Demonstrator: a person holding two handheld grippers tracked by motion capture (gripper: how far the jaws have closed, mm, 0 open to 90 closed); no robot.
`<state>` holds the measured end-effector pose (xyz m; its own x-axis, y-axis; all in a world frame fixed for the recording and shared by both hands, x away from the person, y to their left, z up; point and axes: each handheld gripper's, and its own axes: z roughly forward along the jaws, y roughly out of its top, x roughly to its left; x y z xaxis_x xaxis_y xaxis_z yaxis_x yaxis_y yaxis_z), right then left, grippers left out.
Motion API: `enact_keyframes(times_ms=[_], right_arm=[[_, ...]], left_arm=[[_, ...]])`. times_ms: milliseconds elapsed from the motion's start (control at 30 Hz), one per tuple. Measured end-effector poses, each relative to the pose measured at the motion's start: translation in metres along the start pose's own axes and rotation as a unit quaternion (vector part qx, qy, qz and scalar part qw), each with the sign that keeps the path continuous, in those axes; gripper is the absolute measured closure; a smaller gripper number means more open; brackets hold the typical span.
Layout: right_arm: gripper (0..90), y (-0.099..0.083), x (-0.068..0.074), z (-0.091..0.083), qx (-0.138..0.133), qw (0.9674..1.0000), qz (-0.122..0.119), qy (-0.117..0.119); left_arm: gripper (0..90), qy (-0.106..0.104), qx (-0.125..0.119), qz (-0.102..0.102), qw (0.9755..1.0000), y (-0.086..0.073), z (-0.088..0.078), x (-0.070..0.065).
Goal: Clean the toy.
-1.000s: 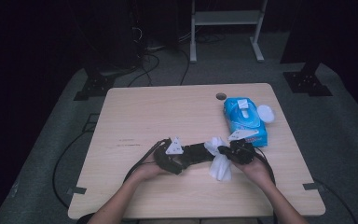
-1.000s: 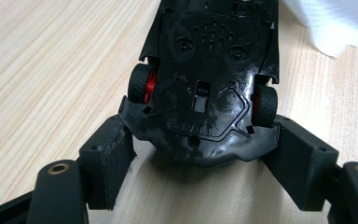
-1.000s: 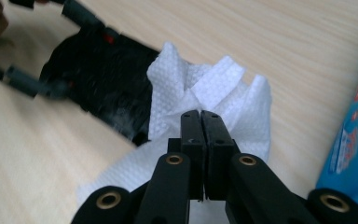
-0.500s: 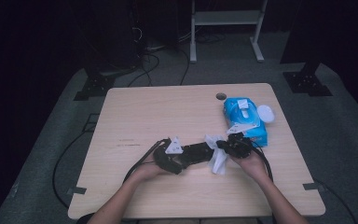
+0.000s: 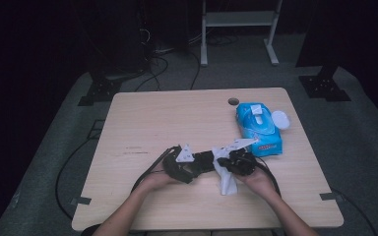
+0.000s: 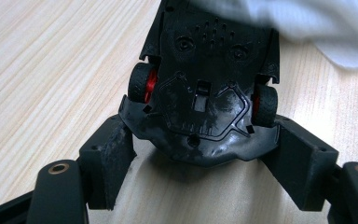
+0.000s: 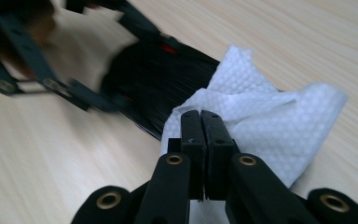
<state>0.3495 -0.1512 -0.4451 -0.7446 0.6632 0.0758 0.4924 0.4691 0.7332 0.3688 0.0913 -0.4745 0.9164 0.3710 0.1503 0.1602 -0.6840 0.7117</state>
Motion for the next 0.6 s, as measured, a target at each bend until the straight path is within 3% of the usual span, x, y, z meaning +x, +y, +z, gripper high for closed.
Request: enact_keyframes(times_ms=[233, 433, 467, 500, 533, 600], right_arm=[[88.2, 0.023, 0.032, 0.037, -0.007, 0.9977, -0.016, 0.066], [88.2, 0.033, 0.030, 0.048, -0.010, 0.9967, 0.011, 0.079], [88.2, 0.033, 0.030, 0.047, -0.009, 0.9963, 0.012, 0.085], [88.2, 0.032, 0.030, 0.048, -0.005, 0.9940, 0.014, 0.108], [88.2, 0.030, 0.033, 0.049, 0.003, 0.9925, 0.011, 0.122], [88.2, 0.029, 0.033, 0.047, 0.002, 0.9935, -0.002, 0.114]], left_arm=[[26.3, -0.001, 0.001, -0.001, 1.0000, 0.000, 0.000, -0.001], [26.3, -0.003, -0.002, -0.002, 1.0000, 0.000, -0.001, 0.000], [26.3, -0.003, -0.002, -0.003, 1.0000, 0.000, -0.001, 0.000], [26.3, -0.003, -0.002, -0.002, 1.0000, 0.000, -0.001, 0.000], [26.3, -0.002, -0.001, 0.000, 1.0000, 0.000, 0.000, 0.000], [26.3, -0.004, -0.001, -0.001, 1.0000, 0.001, 0.000, -0.001]])
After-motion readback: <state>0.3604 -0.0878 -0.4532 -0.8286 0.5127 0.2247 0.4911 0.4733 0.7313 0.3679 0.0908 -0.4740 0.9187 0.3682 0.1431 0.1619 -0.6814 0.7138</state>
